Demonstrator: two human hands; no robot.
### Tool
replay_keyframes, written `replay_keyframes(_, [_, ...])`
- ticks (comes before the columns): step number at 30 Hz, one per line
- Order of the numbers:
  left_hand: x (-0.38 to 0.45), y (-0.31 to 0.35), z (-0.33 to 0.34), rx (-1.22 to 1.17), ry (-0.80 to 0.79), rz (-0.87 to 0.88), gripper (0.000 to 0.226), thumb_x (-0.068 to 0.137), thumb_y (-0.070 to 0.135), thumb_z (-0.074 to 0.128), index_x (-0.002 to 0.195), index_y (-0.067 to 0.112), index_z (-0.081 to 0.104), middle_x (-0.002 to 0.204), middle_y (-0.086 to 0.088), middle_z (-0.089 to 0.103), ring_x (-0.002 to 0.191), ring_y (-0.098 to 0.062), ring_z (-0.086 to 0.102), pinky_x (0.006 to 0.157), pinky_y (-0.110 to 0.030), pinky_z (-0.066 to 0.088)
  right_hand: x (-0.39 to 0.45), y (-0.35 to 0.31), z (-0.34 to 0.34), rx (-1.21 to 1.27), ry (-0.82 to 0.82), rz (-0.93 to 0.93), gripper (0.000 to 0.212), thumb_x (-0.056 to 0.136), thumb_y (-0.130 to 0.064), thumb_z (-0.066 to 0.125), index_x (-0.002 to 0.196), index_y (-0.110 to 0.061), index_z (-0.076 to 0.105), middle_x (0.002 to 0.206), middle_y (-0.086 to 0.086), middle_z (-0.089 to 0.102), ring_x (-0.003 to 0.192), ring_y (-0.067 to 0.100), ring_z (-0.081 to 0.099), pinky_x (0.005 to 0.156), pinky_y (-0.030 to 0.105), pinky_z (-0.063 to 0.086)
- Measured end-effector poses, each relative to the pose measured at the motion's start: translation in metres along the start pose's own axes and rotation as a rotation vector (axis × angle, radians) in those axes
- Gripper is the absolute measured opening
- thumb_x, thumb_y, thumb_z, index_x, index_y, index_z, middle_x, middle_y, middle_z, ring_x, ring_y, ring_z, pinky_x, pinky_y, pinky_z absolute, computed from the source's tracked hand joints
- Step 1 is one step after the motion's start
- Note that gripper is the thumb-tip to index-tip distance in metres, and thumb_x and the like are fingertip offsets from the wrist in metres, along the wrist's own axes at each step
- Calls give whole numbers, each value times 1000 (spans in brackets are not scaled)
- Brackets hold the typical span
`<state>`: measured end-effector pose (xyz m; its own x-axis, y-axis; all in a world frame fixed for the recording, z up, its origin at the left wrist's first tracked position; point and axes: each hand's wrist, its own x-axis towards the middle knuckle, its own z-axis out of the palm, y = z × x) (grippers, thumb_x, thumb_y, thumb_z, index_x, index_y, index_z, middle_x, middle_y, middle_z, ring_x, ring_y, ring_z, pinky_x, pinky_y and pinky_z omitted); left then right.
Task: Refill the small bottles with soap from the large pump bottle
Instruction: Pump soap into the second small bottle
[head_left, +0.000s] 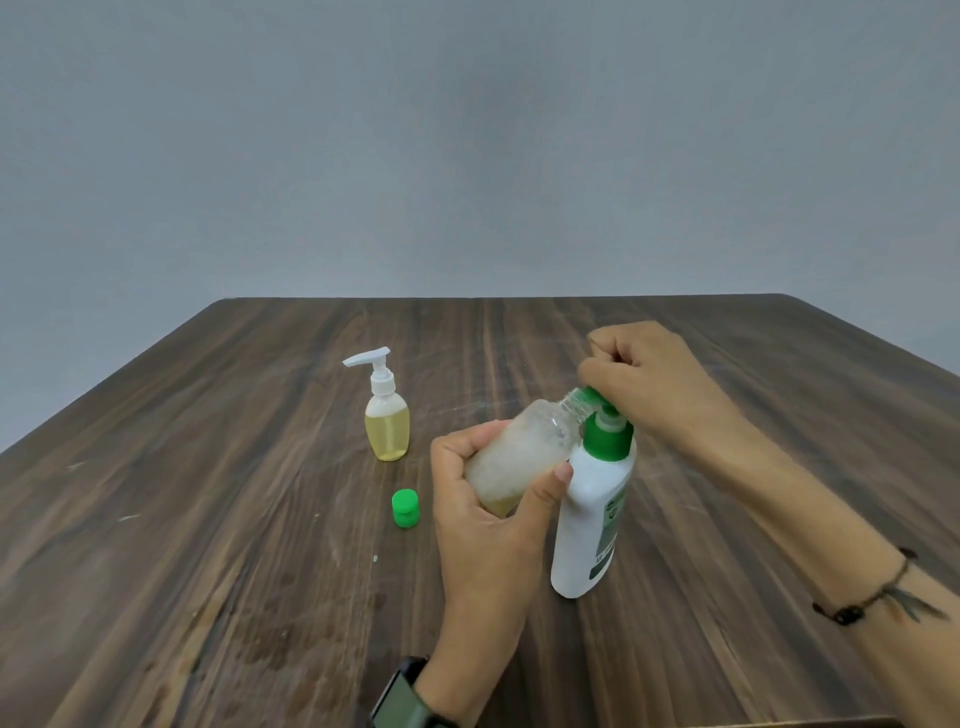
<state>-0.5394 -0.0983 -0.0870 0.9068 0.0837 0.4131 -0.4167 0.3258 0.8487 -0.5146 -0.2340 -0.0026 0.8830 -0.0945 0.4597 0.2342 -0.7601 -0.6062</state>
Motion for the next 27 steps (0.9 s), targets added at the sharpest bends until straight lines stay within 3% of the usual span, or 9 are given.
replay_keyframes(6, [-1,-5,0,-3,-11,-17,45,54,18,79,90,25,52,81,31,62,73,8,61,60,-12,49,0,0,2,27,3,7,38,74,-5,53,48,-16,28,46,-5,30,39,6,29,39,12,26])
replay_keyframes(11, [1,-8,0,20,-11,-2,45,53,20,80,88,26,52,82,31,61,75,8,61,61,-12,49,-1,0,4,4,43,-9,32,72,-5,53,50,-13,31,47,-1,31,44,8,31,42,17,26])
replay_keyframes(16, [2,-8,0,0,-10,-7,46,48,36,77,87,32,52,86,26,63,78,3,62,65,-18,52,-2,1,3,24,64,-13,37,73,-4,52,48,-15,28,45,-4,28,41,8,28,40,15,26])
replay_keyframes(27, [0,-7,2,-32,-13,-30,46,49,34,79,86,33,53,86,24,64,78,2,63,63,-17,52,-1,2,5,36,89,-16,39,73,-5,52,47,-17,26,42,-7,27,40,7,27,39,14,24])
